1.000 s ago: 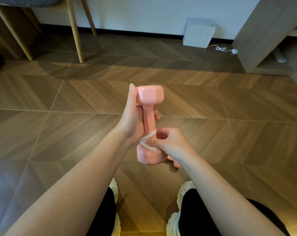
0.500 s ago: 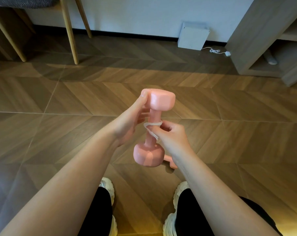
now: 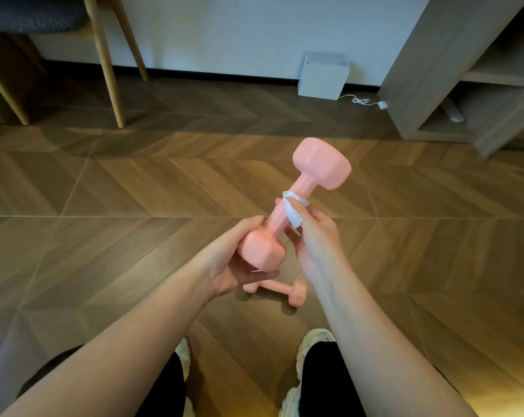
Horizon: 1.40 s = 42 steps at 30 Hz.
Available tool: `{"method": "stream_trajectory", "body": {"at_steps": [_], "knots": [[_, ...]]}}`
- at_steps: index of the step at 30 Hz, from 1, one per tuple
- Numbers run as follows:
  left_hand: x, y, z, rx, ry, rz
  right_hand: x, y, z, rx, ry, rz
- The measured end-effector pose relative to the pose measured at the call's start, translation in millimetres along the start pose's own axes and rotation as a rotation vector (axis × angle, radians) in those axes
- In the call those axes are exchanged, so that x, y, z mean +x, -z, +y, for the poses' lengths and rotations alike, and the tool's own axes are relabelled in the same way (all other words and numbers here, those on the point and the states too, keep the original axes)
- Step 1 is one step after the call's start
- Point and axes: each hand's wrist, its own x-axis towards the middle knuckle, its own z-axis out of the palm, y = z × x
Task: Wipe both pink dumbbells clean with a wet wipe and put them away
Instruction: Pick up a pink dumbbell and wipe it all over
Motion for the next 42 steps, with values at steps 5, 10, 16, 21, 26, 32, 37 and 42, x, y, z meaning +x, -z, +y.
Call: {"method": "stream_trajectory", "body": {"at_steps": [5,10,16,21,26,32,37,42], "knots": [[0.6,-1.8,5.4,0.137,-0.054,0.048,7.4,7.0,-12.9,0.181,0.047,0.026],[-2.6,1.3,4.2,0.23,-0.138,0.078,7.0,11.2,-16.3,0.294,0.025,0.024],[-6.0,-7.1,2.9,0.57,-0.564,0.358,5.2,10.1,-14.3,0.403,-0.048,0.013],[-6.2,-5.6,0.4,0.91,-0.872,0.47,0.8,9.2,-13.5,0.549,-0.119,0.023],[-7.8,-4.3,9.3,0.713,-0.669,0.368,3.5,12.4,-14.0,0.487,-0.05,-0.113],[-14.9,2.8,21.7,0.355,-0.247,0.178,1.6,8.0,-7.7,0.284,0.017,-0.201],[-15.6,4.2,22.4,0.282,-0.215,0.159,-7.6,-6.3,11.2,0.106,0.009,-0.237],[-11.2,3.8,23.6,0.342,-0.301,0.209,-12.6,-14.3,26.1,-0.066,0.019,-0.237]]}}
